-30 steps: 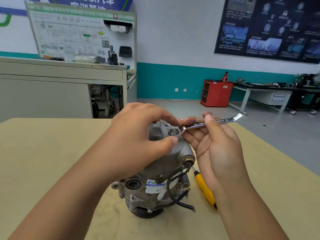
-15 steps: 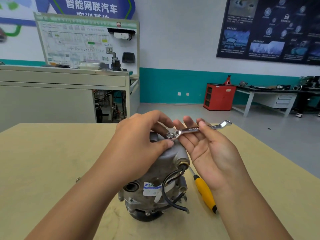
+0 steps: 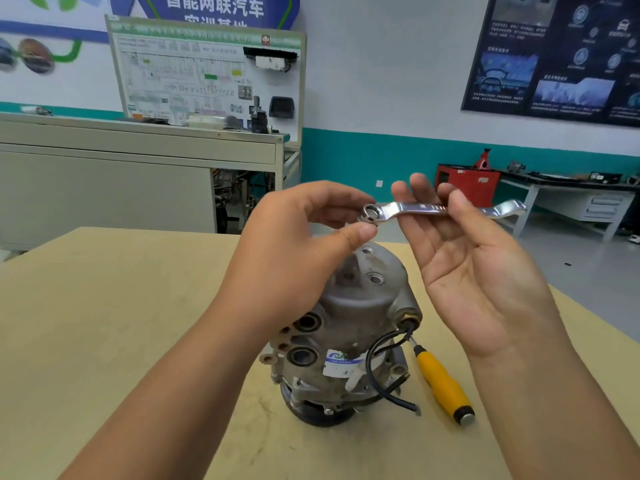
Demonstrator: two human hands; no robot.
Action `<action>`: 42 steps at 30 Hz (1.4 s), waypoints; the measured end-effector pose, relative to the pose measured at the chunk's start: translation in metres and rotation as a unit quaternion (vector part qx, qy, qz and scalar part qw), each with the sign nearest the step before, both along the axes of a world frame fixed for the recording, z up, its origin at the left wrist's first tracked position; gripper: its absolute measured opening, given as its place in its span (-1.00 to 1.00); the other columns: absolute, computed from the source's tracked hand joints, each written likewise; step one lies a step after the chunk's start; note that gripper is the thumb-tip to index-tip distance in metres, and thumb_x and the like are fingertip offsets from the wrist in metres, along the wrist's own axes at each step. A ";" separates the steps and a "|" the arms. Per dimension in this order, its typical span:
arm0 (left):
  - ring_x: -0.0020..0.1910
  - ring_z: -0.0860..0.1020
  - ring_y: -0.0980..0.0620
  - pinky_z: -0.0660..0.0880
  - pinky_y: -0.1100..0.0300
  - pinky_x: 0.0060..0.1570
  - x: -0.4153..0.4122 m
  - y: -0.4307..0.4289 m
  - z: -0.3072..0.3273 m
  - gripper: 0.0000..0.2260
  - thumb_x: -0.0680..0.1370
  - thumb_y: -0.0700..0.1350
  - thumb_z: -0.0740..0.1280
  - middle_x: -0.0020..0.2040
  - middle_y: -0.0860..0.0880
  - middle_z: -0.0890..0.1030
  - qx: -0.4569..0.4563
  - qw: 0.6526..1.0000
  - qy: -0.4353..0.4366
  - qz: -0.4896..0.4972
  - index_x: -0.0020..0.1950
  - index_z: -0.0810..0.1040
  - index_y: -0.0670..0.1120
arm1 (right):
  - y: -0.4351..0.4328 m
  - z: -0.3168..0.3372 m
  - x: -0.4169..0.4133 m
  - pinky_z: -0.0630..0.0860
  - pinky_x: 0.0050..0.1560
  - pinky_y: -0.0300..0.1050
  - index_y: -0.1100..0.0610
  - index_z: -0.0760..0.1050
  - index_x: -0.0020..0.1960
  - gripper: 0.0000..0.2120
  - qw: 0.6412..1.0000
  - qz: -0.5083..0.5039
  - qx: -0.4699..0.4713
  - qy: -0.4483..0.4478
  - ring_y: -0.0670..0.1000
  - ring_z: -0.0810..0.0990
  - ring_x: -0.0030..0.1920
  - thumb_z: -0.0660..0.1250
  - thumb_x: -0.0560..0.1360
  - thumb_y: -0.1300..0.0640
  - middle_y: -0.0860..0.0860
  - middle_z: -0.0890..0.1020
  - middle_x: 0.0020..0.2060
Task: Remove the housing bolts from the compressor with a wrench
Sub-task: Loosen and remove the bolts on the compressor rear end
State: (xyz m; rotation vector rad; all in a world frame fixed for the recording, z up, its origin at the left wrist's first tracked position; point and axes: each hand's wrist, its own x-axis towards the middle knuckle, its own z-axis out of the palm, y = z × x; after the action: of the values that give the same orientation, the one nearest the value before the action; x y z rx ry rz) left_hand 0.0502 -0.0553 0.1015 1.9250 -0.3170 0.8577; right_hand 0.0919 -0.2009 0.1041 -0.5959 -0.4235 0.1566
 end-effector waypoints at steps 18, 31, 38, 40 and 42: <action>-0.30 0.57 0.25 0.33 0.40 -0.42 -0.001 0.148 -0.109 -0.93 0.46 -0.16 0.47 -0.23 0.08 0.68 -0.170 0.938 0.186 0.237 -0.12 0.67 0.01 | -0.039 -0.049 0.046 0.60 -0.19 -0.24 0.26 0.48 -0.08 -0.86 0.988 -0.098 0.012 0.117 -0.01 0.70 -0.10 0.22 0.38 0.27 0.06 0.70 -0.26; -0.30 0.51 0.21 0.37 0.33 -0.31 0.045 0.130 -0.143 -0.98 0.49 -0.09 0.44 -0.25 0.13 0.61 0.094 0.925 0.287 0.232 -0.13 0.63 0.00 | -0.027 -0.113 0.058 0.55 -0.45 -0.28 0.19 0.43 -0.16 -0.77 0.970 -0.097 -0.092 0.204 -0.08 0.68 -0.38 0.07 0.60 0.29 0.03 0.66 -0.44; -0.15 0.51 -0.05 0.48 0.09 -0.05 0.051 0.131 -0.158 -0.94 0.52 -0.07 0.39 -0.20 -0.01 0.63 0.148 0.893 0.326 0.274 -0.14 0.60 0.07 | -0.031 -0.112 0.058 0.57 -0.42 -0.24 0.22 0.41 -0.17 -0.78 0.971 -0.114 -0.062 0.202 -0.03 0.68 -0.39 0.07 0.60 0.31 0.05 0.64 -0.46; -0.04 0.54 -0.08 0.47 0.07 -0.03 0.051 0.134 -0.159 -0.95 0.52 -0.08 0.39 -0.10 -0.04 0.66 0.148 0.890 0.330 0.279 -0.12 0.63 0.07 | -0.034 -0.112 0.059 0.60 -0.38 -0.20 0.22 0.42 -0.16 -0.78 0.972 -0.113 -0.057 0.198 -0.01 0.69 -0.35 0.07 0.61 0.30 0.07 0.65 -0.43; -0.01 0.55 -0.09 0.48 0.08 -0.05 0.050 0.136 -0.160 -0.93 0.52 -0.08 0.39 -0.06 -0.04 0.66 0.151 0.887 0.330 0.286 -0.06 0.67 0.04 | -0.038 -0.113 0.060 0.61 -0.35 -0.20 0.24 0.44 -0.13 -0.78 0.973 -0.114 -0.066 0.190 0.00 0.69 -0.33 0.06 0.61 0.29 0.07 0.66 -0.41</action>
State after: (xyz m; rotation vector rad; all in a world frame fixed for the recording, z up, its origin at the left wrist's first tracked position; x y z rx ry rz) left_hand 0.1001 0.0803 -0.0588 2.5217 0.5903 0.4642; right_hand 0.1524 -0.2387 -0.0092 -0.7228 0.0282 0.0762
